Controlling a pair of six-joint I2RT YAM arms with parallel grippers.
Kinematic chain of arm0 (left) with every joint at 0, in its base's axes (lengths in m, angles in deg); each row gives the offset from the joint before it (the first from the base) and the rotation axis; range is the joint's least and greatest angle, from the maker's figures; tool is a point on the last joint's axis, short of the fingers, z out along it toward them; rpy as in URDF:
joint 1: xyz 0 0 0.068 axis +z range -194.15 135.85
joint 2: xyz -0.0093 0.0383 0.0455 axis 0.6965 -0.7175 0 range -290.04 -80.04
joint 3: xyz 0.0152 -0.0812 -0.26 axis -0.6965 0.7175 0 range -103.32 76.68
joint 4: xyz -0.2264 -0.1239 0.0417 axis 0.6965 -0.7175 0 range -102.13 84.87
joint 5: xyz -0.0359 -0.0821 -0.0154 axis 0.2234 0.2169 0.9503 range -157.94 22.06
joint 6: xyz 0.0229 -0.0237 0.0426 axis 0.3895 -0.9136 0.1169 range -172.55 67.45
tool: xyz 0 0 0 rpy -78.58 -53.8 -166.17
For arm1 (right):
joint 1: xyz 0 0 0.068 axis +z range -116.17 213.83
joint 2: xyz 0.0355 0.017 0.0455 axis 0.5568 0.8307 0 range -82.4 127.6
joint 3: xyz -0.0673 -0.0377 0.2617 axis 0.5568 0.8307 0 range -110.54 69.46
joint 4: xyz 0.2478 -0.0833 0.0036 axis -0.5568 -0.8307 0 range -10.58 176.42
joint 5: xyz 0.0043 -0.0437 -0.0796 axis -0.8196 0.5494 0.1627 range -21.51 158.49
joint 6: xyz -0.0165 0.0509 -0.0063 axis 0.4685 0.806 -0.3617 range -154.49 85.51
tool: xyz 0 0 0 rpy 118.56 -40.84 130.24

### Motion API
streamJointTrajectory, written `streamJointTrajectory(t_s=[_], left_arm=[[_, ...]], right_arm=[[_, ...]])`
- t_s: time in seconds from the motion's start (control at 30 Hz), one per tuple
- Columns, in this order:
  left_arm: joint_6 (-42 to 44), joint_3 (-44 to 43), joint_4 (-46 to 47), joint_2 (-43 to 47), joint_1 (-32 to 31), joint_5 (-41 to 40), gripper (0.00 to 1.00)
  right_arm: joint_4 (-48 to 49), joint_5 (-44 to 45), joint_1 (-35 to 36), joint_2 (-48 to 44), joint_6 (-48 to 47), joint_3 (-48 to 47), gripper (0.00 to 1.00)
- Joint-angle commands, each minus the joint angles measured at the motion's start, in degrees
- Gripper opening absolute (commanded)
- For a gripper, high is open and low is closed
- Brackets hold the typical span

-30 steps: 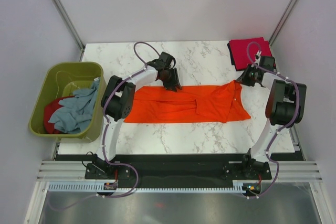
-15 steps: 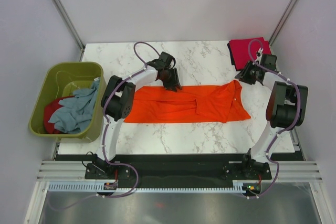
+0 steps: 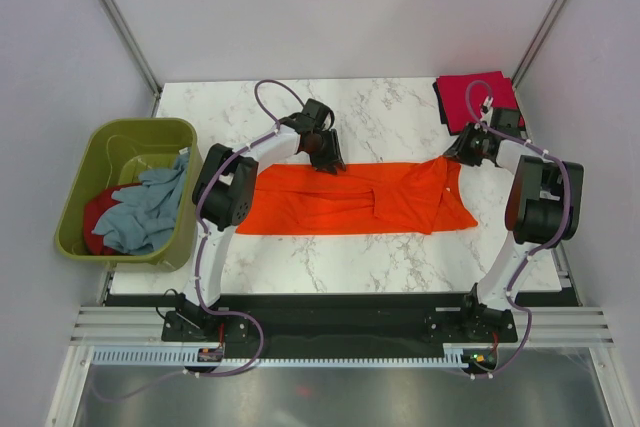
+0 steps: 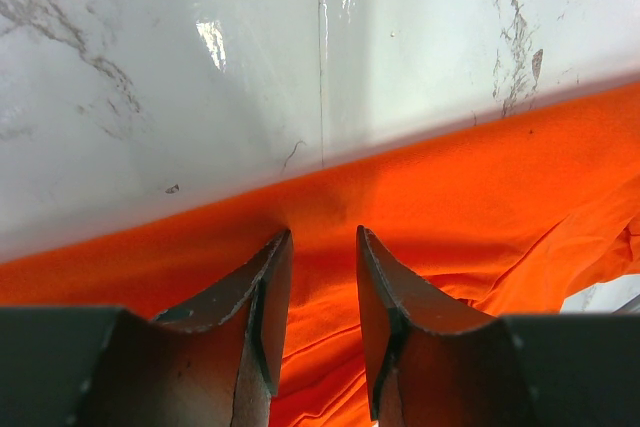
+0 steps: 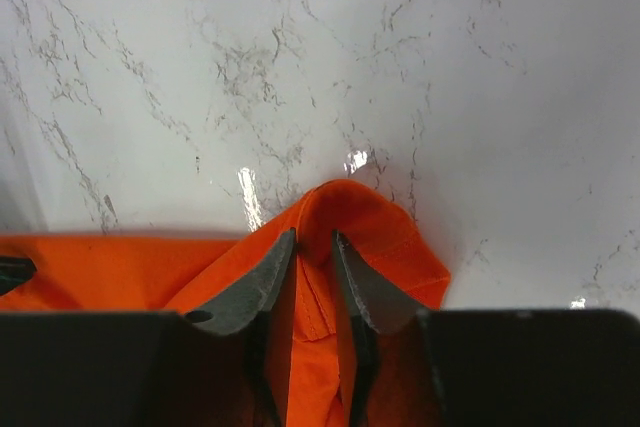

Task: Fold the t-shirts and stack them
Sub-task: Fold the tshirt

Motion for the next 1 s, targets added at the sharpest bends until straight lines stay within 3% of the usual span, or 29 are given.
streamJointTrajectory(t_s=[0.0, 0.07, 0.1, 0.2, 0.4, 0.8, 0.87, 0.97], left_arm=[[2.89, -0.45, -0.60, -2.76, 0.41, -2.00, 0.40], [2.80, -0.54, -0.69, -2.94, 0.49, -2.08, 0.40], [2.80, -0.54, -0.69, -3.11, 0.58, -2.43, 0.40], [2.63, -0.45, -0.69, -3.29, 0.84, -2.61, 0.40], [2.63, -0.98, -0.69, -4.35, 1.46, -3.23, 0.41], [5.26, -8.53, -2.71, -6.63, 3.13, -2.17, 0.41], [6.58, -11.42, -3.85, -5.06, 3.74, -1.30, 0.41], [8.60, -12.85, -6.22, -0.23, 4.45, -0.68, 0.43]], right_arm=[[1.59, -1.30, 0.27, 0.41, -1.42, 0.50, 0.26], [1.59, 0.19, 0.19, 0.59, -1.50, 0.68, 0.18], [1.76, 1.59, 0.10, 0.59, -1.51, 0.68, 0.07], [3.25, 3.35, -0.25, 0.68, -1.07, 1.20, 0.00], [12.56, 3.97, -2.63, 1.73, 4.91, 5.33, 0.00], [12.84, 4.23, -2.80, 5.69, 6.14, 1.04, 0.00], [11.53, 4.85, -2.71, 6.13, 6.40, -0.98, 0.02], [6.63, 5.38, -2.71, 5.69, 7.11, -5.37, 0.14]])
